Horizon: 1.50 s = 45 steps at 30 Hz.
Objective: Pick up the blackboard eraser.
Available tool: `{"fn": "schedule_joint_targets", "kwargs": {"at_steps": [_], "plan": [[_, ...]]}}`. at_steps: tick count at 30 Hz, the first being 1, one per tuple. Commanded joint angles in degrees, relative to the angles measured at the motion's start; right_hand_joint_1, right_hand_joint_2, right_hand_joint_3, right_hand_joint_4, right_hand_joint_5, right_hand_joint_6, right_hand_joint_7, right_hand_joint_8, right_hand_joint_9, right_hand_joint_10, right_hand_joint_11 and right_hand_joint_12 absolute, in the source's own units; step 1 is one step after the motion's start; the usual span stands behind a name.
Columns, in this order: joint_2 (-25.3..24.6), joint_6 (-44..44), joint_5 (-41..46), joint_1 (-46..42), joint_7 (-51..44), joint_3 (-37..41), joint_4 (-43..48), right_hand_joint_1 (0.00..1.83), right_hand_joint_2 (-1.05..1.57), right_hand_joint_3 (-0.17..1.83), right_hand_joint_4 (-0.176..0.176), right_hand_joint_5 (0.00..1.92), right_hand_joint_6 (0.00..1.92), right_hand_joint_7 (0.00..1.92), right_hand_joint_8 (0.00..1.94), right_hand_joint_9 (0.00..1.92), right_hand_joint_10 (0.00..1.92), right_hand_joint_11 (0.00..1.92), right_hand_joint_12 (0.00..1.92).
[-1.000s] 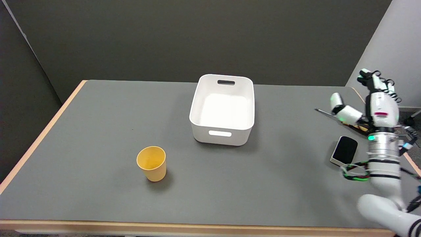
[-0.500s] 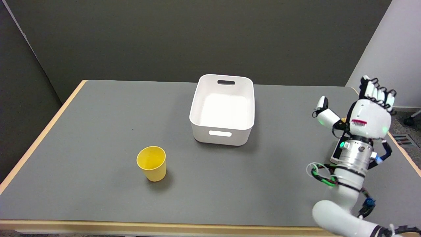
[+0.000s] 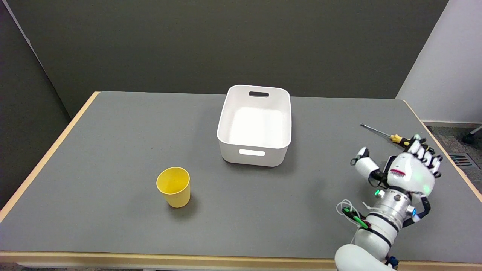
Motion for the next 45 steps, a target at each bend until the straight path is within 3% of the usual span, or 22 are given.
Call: {"fn": "schedule_joint_targets", "kwargs": {"at_steps": [1, 37, 39, 44, 45], "plan": [[-2.67, 2.29, 15.69, 4.06, -3.98, -2.59, -2.03, 0.42, 0.66, 0.76, -0.165, 0.08, 0.31, 0.20, 0.49, 0.12, 0.88, 0.00, 0.90], [-1.48, 2.41, 15.39, 5.78, -3.24, -3.55, -4.23, 0.42, 0.66, 0.77, -0.155, 0.10, 0.32, 0.22, 0.51, 0.14, 0.90, 0.00, 0.92], [-1.73, 3.16, 15.57, 5.51, -3.50, -4.07, -3.21, 0.41, 0.61, 0.91, -0.157, 0.07, 0.39, 0.20, 0.57, 0.18, 0.84, 0.00, 0.97], [-1.73, 3.06, 12.25, 5.59, -3.50, -3.95, -3.44, 0.50, 0.74, 0.80, -0.176, 0.13, 0.39, 0.28, 0.62, 0.25, 0.99, 0.02, 1.24], [-1.73, 2.95, 11.72, 5.59, -3.50, -3.79, -3.65, 0.50, 0.74, 0.87, -0.176, 0.13, 0.41, 0.29, 0.65, 0.28, 0.99, 0.06, 1.28]]}}
